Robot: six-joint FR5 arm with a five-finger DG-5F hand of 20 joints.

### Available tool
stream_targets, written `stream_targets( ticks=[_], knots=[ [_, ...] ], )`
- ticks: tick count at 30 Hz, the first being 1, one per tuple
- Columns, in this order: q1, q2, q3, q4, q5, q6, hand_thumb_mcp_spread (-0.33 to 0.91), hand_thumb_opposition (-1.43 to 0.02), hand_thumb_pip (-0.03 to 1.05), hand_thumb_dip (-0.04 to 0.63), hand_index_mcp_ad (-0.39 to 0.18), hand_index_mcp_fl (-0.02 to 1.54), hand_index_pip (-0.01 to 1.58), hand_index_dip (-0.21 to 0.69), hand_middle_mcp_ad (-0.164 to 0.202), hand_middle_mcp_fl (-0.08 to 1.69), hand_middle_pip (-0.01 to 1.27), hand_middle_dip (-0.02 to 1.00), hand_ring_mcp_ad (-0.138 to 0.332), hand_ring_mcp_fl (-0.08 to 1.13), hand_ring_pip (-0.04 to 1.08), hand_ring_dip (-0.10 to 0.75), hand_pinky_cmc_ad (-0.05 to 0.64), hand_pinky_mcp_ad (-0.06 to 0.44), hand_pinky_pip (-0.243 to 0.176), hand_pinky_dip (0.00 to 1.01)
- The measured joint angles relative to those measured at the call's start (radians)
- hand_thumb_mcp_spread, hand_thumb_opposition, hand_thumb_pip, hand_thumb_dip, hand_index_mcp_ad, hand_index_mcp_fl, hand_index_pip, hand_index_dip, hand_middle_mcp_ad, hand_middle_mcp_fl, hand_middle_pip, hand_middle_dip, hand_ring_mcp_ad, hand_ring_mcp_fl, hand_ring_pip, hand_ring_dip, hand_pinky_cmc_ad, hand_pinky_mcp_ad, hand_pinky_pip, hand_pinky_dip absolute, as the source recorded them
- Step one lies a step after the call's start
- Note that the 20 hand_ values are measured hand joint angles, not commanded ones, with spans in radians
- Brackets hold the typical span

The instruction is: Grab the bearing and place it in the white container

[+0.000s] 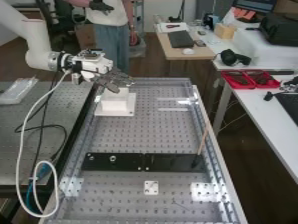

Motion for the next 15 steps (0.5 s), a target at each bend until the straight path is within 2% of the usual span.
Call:
stream_targets(
  ticks=[3,8,10,12,15],
  knots=[
    [-0.001,-0.002,0.007,-0.017,0.0,0.006,0.39,-0.83,0.6,0.298,-0.087,0.28,1.39,0.227,0.063,0.06,0.14,0.2,0.113,0.01,0.09,0.087,0.386,0.297,-0.042,0.22],
    [-0.002,-0.01,0.024,-0.086,0.001,0.055,0.38,-0.83,0.65,0.298,-0.113,0.14,1.38,0.225,0.063,0.03,0.14,0.2,0.112,0.01,0.09,0.087,0.389,0.297,-0.045,0.24],
    [-0.002,-0.011,0.025,-0.091,0.005,0.058,0.38,-0.83,0.65,0.298,-0.12,0.07,1.35,0.227,0.063,0.01,0.13,0.2,0.112,0.01,0.09,0.087,0.389,0.297,-0.045,0.24],
    [0.001,-0.01,0.023,-0.09,0.011,0.056,0.35,-0.82,0.71,0.298,-0.12,0.05,1.32,0.23,0.063,0.01,0.13,0.2,0.112,0.0,0.09,0.087,0.389,0.297,-0.058,0.26],
    [0.007,-0.008,0.019,-0.087,0.021,0.06,0.34,-0.82,0.71,0.298,-0.119,0.02,1.32,0.227,0.063,0.01,0.14,0.2,0.112,0.01,0.09,0.087,0.391,0.297,-0.061,0.29]
  ],
)
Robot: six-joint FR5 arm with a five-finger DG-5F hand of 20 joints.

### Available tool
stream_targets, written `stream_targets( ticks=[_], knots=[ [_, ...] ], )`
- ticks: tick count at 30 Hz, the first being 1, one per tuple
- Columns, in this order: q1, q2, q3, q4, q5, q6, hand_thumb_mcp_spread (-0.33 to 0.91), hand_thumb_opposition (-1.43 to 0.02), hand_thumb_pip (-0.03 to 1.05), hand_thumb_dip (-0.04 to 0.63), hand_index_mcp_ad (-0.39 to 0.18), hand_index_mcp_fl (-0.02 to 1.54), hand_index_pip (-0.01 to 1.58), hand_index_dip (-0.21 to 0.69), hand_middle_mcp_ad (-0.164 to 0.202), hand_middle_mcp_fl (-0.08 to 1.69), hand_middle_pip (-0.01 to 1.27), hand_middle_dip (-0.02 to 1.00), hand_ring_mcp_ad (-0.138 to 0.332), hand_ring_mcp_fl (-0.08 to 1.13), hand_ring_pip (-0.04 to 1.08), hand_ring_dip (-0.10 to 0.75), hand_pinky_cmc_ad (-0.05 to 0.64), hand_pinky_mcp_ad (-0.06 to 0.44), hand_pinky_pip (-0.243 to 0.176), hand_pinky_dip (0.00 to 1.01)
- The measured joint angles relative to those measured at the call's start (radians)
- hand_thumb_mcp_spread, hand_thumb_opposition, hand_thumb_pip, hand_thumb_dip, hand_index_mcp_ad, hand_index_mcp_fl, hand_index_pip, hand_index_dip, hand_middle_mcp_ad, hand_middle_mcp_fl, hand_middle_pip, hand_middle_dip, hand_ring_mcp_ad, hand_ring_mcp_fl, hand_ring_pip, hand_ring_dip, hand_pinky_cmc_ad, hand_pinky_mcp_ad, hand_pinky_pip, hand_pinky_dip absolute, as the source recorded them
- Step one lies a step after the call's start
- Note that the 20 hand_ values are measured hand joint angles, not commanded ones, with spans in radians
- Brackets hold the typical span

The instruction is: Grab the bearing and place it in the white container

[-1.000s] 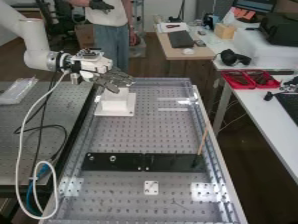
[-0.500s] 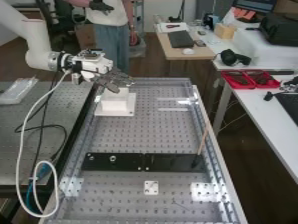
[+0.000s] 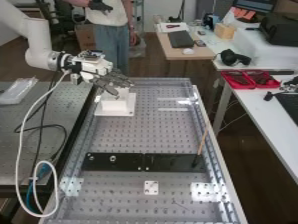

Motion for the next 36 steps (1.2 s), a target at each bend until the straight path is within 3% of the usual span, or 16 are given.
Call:
stream_targets(
  ticks=[7,14,19,24,36],
  knots=[
    [-0.002,0.025,-0.007,0.012,0.005,-0.018,0.32,-0.8,0.71,0.302,-0.126,0.01,1.31,0.227,0.061,0.01,0.13,0.2,0.112,0.0,0.09,0.087,0.391,0.297,-0.063,0.32],
    [-0.044,0.148,-0.009,0.002,-0.026,-0.071,0.32,-0.8,0.71,0.302,-0.131,0.0,1.29,0.215,0.061,0.01,0.13,0.2,0.112,0.0,0.09,0.087,0.393,0.297,-0.079,0.34],
    [-0.114,0.243,0.005,-0.047,-0.095,-0.097,0.32,-0.8,0.7,0.298,-0.126,0.0,1.22,0.204,0.063,0.01,0.13,0.2,0.113,0.0,0.09,0.087,0.393,0.297,-0.077,0.34],
    [-0.222,0.325,0.052,-0.133,-0.211,-0.118,0.3,-0.79,0.67,0.298,-0.122,0.03,1.06,0.201,0.065,0.01,0.13,0.2,0.113,0.0,0.09,0.087,0.389,0.297,-0.08,0.35],
    [-0.464,0.362,0.18,-0.285,-0.475,-0.12,0.29,-0.78,0.67,0.284,-0.119,0.09,0.9,0.188,0.066,0.02,0.13,0.2,0.113,0.0,0.09,0.087,0.393,0.297,-0.08,0.38]
  ],
)
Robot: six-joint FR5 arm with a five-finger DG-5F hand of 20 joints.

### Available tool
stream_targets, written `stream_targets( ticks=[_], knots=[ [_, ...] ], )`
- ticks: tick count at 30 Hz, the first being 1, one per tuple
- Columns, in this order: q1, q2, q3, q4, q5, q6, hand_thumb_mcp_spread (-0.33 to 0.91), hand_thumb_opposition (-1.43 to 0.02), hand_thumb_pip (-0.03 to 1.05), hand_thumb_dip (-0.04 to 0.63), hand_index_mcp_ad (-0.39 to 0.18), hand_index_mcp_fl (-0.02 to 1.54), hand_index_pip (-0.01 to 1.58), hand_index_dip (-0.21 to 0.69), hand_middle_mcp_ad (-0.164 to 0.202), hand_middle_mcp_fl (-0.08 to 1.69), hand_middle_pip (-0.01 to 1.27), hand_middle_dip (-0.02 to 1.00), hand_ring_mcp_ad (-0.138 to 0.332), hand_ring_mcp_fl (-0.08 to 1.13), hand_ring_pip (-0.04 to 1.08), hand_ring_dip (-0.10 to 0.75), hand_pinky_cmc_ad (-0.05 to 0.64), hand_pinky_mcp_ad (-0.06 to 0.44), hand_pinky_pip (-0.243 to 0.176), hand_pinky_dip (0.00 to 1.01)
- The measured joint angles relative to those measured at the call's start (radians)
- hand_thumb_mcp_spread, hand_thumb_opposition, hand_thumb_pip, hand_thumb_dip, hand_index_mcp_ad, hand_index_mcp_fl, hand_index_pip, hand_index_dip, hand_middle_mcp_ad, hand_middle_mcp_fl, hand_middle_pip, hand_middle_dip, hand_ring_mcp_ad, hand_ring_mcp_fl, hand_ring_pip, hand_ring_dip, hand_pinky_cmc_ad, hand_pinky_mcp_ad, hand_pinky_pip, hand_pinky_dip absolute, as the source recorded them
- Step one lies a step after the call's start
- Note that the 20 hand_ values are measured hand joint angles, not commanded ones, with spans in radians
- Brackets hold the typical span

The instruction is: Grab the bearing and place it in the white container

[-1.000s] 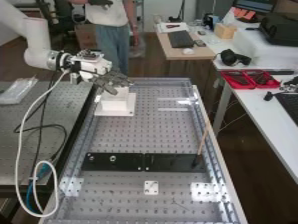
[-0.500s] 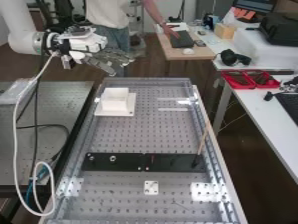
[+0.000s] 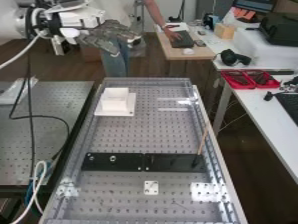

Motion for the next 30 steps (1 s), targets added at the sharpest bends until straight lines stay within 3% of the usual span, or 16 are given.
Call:
stream_targets(
  ticks=[17,30],
  knots=[
    [-0.329,-0.101,0.167,-0.095,-0.328,0.025,0.28,-0.77,0.65,0.269,-0.119,0.09,0.72,0.188,0.066,0.02,0.13,0.2,0.115,0.0,0.09,0.087,0.393,0.297,-0.08,0.39],
    [-0.339,-0.117,0.195,-0.125,-0.348,0.033,0.27,-0.76,0.65,0.253,-0.119,0.12,0.35,0.188,0.07,0.02,0.13,0.2,0.115,0.01,0.09,0.087,0.393,0.297,-0.08,0.38]
  ],
)
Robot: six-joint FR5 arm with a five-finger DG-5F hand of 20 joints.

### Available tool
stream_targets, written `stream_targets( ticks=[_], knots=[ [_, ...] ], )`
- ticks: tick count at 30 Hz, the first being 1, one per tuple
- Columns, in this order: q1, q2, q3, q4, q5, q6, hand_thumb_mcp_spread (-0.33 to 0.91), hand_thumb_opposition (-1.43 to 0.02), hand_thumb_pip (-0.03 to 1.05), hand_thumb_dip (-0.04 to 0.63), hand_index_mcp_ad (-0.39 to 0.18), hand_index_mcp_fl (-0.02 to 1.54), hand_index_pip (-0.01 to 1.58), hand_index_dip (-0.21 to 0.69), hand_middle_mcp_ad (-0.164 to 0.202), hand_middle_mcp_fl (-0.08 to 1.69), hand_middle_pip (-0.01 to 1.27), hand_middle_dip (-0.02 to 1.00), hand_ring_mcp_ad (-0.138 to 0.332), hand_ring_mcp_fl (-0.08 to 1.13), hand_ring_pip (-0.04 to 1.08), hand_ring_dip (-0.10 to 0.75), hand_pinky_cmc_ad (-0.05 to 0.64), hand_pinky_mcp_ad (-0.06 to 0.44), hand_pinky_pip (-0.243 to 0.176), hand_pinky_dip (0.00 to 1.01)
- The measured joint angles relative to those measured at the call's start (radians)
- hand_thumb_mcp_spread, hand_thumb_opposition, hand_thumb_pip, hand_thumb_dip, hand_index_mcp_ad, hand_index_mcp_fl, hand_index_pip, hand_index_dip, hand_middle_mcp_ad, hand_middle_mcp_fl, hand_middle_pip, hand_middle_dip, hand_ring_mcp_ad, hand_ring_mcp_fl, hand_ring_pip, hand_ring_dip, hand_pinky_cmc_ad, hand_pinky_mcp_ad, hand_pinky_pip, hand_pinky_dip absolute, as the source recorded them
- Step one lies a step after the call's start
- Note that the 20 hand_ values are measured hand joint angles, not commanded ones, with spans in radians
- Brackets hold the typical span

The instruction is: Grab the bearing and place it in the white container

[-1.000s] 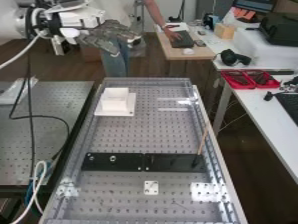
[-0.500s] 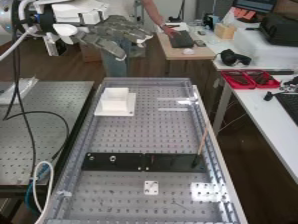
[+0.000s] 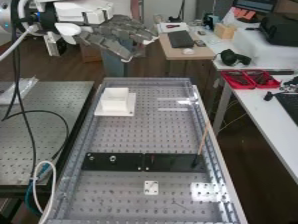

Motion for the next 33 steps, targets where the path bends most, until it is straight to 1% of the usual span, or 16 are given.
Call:
stream_targets(
  ticks=[3,5,7,9,13,15,24,33],
  knots=[
    [0.002,-0.003,0.0,0.006,0.0,0.002,0.27,-0.76,0.65,0.253,-0.119,0.14,0.24,0.188,0.066,0.05,0.13,0.2,0.115,0.0,0.09,0.087,0.393,0.297,-0.08,0.39],
    [0.003,-0.003,0.001,0.007,0.0,0.004,0.27,-0.74,0.64,0.251,-0.119,0.14,0.21,0.188,0.066,0.05,0.13,0.2,0.115,0.0,0.09,0.087,0.393,0.293,-0.08,0.38],
    [0.003,-0.004,0.003,0.006,-0.002,0.004,0.26,-0.74,0.6,0.237,-0.119,0.14,0.17,0.188,0.066,0.05,0.13,0.2,0.115,0.0,0.09,0.087,0.393,0.297,-0.08,0.38],
    [0.003,-0.006,0.006,0.001,-0.004,0.005,0.26,-0.74,0.6,0.237,-0.119,0.12,0.13,0.188,0.07,0.04,0.13,0.2,0.115,0.0,0.09,0.087,0.393,0.297,-0.08,0.38],
    [0.003,-0.01,0.015,-0.019,-0.01,0.0,0.25,-0.74,0.6,0.237,-0.119,0.1,0.12,0.188,0.066,0.04,0.13,0.21,0.115,0.0,0.09,0.087,0.393,0.297,-0.08,0.38],
    [0.001,-0.011,0.018,-0.026,-0.015,-0.001,0.25,-0.74,0.6,0.237,-0.119,0.1,0.11,0.173,0.066,0.05,0.13,0.21,0.115,0.0,0.09,0.087,0.393,0.297,-0.08,0.38],
    [-0.005,-0.002,0.016,-0.038,-0.031,0.004,0.25,-0.74,0.6,0.237,-0.119,0.08,0.1,0.164,0.066,0.04,0.13,0.21,0.115,0.0,0.09,0.087,0.393,0.293,-0.08,0.37],
    [-0.009,0.002,0.019,-0.045,-0.04,-0.006,0.25,-0.74,0.6,0.237,-0.119,0.07,0.1,0.164,0.066,0.04,0.13,0.21,0.115,0.0,0.09,0.087,0.391,0.293,-0.08,0.37]
  ],
)
